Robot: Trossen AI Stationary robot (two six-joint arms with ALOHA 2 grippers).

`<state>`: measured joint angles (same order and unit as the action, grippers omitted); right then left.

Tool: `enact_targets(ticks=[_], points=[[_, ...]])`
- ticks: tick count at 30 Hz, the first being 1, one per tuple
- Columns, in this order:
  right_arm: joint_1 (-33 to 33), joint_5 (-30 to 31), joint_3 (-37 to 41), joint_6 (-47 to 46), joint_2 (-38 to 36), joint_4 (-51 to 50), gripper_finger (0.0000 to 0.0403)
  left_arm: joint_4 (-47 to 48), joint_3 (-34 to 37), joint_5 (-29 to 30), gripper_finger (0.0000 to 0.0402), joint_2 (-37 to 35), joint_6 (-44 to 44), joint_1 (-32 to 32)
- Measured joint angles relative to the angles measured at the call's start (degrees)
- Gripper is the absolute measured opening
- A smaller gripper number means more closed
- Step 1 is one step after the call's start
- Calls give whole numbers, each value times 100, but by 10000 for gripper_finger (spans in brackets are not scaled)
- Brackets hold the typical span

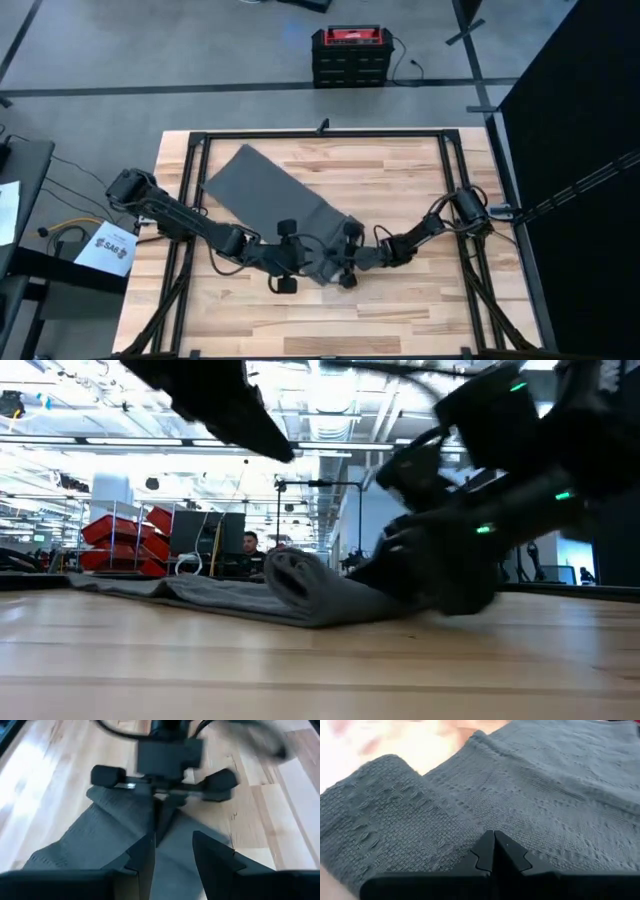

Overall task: Roll towel
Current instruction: Roll the gray towel

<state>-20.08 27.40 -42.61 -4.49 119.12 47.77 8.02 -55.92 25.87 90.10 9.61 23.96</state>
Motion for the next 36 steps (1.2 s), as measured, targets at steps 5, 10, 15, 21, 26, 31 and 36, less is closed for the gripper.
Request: enact_targets(ticks=[5,10,15,21,26,31,36], points=[[-492,-58,405,50,-430,-135,0,-164,0,0,118,488,51,-32],[-632,259,855,50,-1087,-154,0,-138,0,2,118,739,451,-35],[-585,-97,920,301,-1427,-93,0,-203,-2,-2,118,1300,643,-145],[-298,-1820,816,690,-1071,545,0,-458,-17,-28,118,1884,517,-406],[-60,-2318,475,848,-558,718,0,-585,-26,-211,118,1950,281,-570],[94,-2977,387,1053,-528,690,0,-380,-31,-229,118,1948,160,-610],[222,-3936,387,1059,-529,644,0,-238,-26,-229,118,1952,90,-610]])
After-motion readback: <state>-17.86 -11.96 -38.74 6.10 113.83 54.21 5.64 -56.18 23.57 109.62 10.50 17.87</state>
